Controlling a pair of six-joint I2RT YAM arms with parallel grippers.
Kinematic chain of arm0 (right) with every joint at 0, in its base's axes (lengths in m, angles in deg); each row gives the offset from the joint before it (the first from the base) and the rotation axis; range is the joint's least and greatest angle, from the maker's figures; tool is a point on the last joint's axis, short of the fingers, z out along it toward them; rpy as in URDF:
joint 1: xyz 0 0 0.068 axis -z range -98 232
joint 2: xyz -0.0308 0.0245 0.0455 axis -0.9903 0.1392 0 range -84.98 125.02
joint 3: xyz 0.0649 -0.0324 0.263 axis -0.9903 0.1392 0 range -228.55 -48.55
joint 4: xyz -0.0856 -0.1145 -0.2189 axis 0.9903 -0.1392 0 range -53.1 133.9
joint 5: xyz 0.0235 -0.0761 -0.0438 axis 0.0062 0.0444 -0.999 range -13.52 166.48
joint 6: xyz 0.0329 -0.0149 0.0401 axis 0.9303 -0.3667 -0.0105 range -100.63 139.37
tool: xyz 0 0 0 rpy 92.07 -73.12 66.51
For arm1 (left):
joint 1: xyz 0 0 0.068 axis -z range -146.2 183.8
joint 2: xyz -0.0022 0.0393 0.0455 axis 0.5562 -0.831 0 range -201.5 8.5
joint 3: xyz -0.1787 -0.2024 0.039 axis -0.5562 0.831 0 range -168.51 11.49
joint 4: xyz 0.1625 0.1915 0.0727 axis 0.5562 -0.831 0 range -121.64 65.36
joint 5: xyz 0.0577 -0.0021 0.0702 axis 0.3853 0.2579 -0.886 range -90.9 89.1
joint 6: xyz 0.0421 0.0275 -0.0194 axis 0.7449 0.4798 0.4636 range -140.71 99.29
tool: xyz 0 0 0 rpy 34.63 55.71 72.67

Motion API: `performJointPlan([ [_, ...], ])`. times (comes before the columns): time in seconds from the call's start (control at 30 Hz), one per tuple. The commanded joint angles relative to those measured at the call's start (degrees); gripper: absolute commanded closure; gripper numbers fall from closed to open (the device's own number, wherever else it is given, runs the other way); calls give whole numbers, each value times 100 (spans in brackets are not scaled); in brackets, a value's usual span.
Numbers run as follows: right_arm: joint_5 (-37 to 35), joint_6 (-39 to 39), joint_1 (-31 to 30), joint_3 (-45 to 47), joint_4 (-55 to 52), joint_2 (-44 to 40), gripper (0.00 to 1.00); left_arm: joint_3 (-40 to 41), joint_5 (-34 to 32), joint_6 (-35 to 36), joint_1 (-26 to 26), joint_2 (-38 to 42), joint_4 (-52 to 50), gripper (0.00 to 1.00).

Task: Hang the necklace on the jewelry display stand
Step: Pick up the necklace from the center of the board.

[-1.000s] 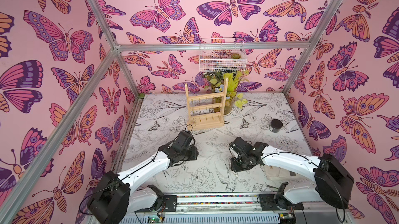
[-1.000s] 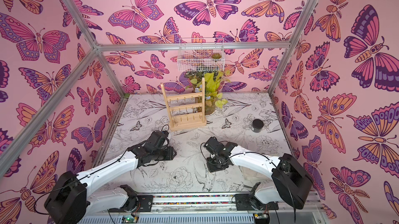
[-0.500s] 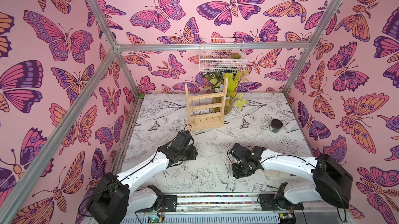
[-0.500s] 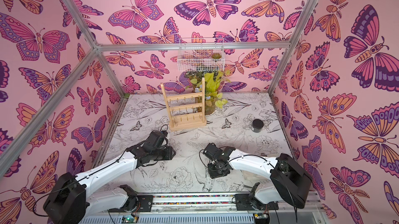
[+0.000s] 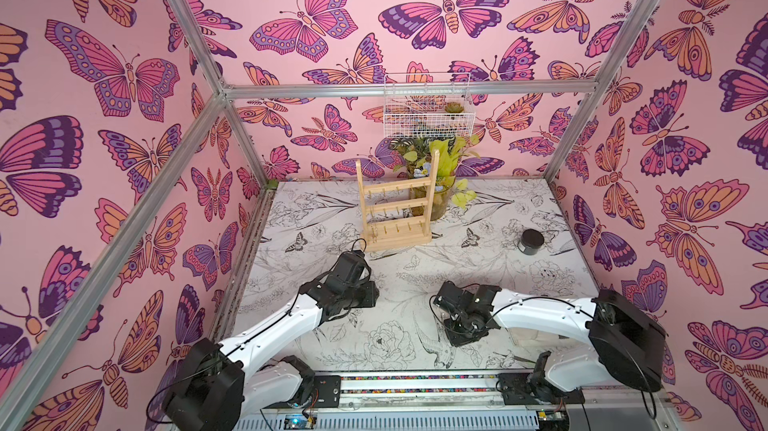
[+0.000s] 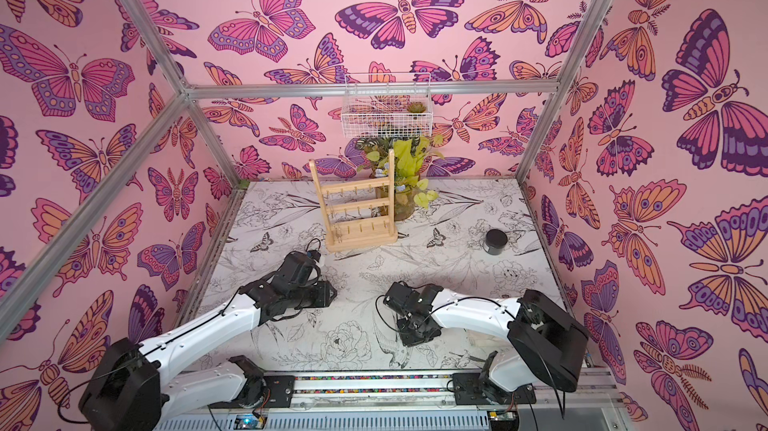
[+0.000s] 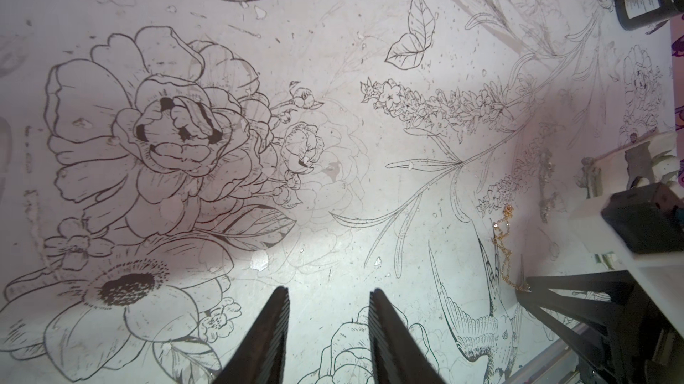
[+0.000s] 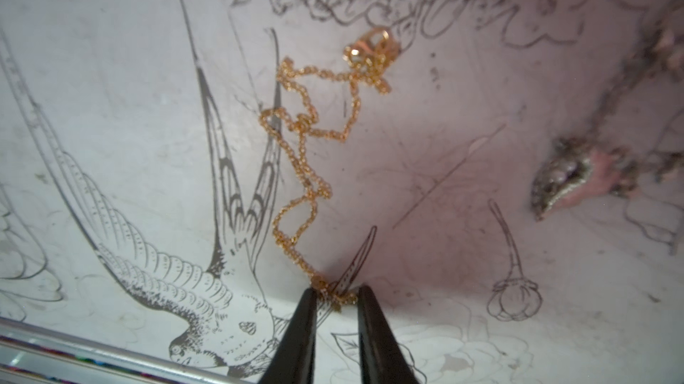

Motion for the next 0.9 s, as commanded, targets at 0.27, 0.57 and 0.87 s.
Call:
performJointPlan([
  [0.27,-311,363,-241,-46,-296,200,91,117,-24,147,-129,206,-111,61],
  [0.57,-493,341,-242,-379,-431,-106,92,52,25,100,-137,234,-124,61],
  [0.87,-618,184,-233,-547,-669,-309,96,-37,137,34,-103,103,-106,61],
])
